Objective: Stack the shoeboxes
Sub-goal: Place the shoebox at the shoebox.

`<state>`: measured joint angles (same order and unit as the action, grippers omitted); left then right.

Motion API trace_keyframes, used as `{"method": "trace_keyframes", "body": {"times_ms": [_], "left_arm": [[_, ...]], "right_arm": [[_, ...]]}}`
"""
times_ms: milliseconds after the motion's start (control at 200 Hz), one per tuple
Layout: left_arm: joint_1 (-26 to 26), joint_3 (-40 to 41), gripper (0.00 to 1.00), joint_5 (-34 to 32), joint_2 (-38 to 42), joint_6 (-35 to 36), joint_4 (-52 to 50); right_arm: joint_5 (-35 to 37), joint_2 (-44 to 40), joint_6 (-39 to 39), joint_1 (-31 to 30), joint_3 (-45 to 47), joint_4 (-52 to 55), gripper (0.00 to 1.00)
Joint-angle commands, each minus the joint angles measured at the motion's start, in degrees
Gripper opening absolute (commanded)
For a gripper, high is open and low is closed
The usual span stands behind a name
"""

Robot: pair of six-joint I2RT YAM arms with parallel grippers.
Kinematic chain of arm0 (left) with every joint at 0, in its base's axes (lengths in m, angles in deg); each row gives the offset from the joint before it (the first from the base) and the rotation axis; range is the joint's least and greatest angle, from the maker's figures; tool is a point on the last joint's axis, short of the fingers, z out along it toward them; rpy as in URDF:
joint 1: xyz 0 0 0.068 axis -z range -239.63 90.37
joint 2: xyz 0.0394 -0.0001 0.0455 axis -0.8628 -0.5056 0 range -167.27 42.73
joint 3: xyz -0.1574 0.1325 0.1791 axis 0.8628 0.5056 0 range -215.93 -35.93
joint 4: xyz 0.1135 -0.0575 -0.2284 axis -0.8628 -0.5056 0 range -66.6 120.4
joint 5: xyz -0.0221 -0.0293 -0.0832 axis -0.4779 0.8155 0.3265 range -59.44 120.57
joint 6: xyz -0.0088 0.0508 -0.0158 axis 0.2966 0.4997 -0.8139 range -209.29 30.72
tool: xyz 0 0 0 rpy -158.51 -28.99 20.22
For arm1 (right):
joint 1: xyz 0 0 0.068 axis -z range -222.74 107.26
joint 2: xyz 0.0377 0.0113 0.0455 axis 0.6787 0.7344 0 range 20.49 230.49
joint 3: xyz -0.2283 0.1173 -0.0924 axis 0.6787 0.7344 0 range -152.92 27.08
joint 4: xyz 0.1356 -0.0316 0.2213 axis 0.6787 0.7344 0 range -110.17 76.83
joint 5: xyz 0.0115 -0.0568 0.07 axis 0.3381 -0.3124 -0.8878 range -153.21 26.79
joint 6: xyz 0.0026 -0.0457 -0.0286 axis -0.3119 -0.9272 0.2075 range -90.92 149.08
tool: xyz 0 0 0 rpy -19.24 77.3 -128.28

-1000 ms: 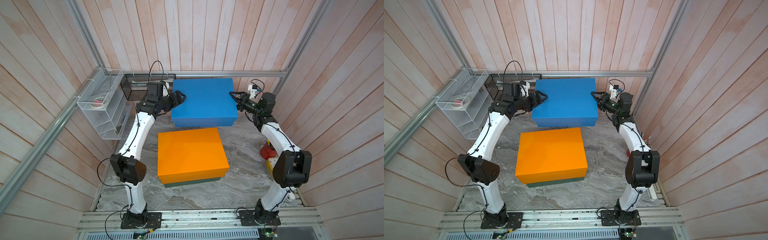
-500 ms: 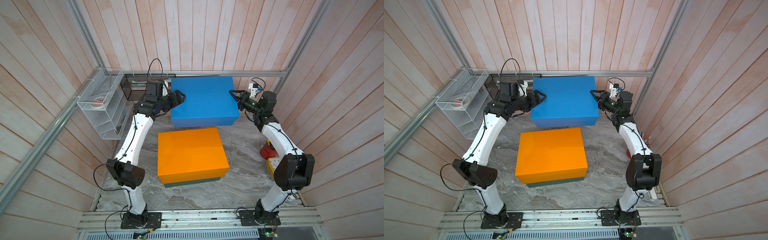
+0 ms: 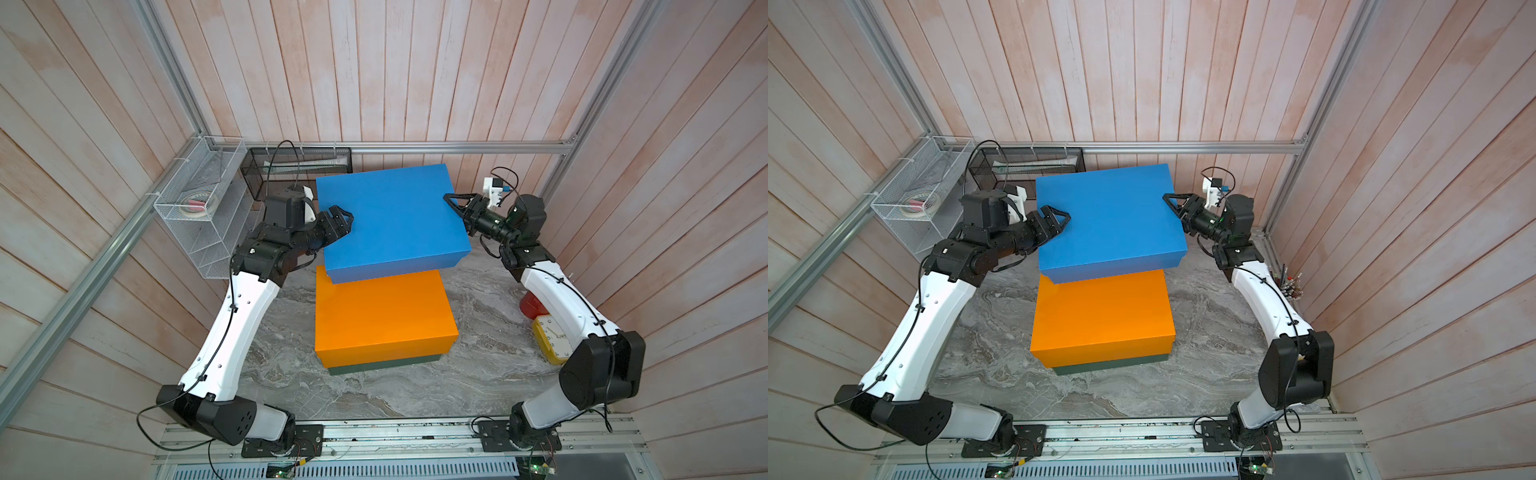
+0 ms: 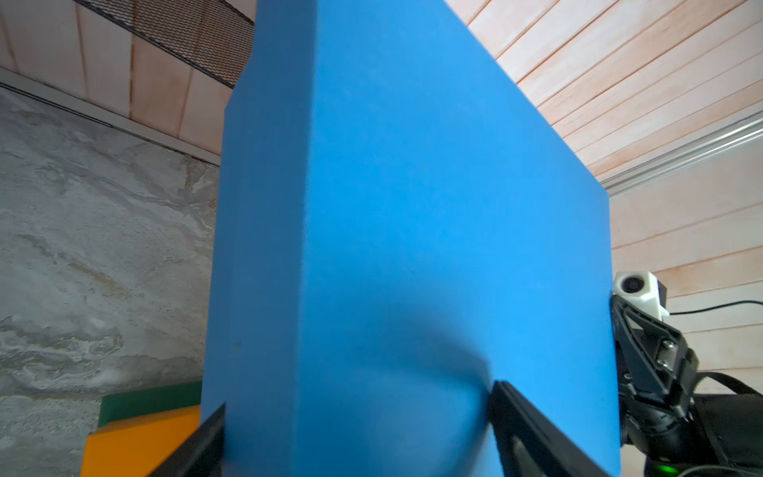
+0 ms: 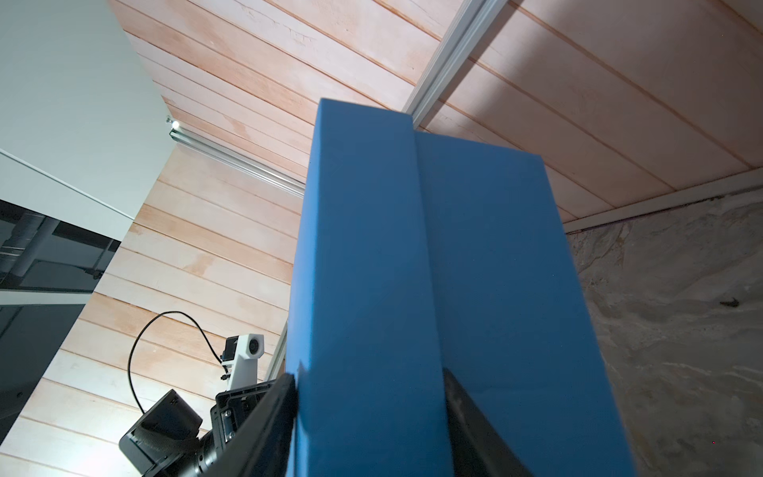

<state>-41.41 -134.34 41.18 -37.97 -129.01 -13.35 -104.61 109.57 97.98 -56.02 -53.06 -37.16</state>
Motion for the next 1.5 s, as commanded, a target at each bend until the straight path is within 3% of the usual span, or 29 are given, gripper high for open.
{"method": "trace_keyframes", "body": {"times_ms": [0,470,1495], "left_arm": [[9.4,2.1,0.89,18.2,0.7,-2.0,10.8],[14.5,6.0,0.89,13.1,7.0,-3.7,5.9],[14.8,13.1,0.89,13.1,11.1,-5.6,1.8]], "right_arm": [[-14.1,-2.2,1.7,-11.7,1.3,0.7,0.54],[-8.1,-10.6,2.1,-18.1,7.4,7.1,0.55],[-1.1,-19.4,3.8,-24.2,14.3,13.4,0.55]]}}
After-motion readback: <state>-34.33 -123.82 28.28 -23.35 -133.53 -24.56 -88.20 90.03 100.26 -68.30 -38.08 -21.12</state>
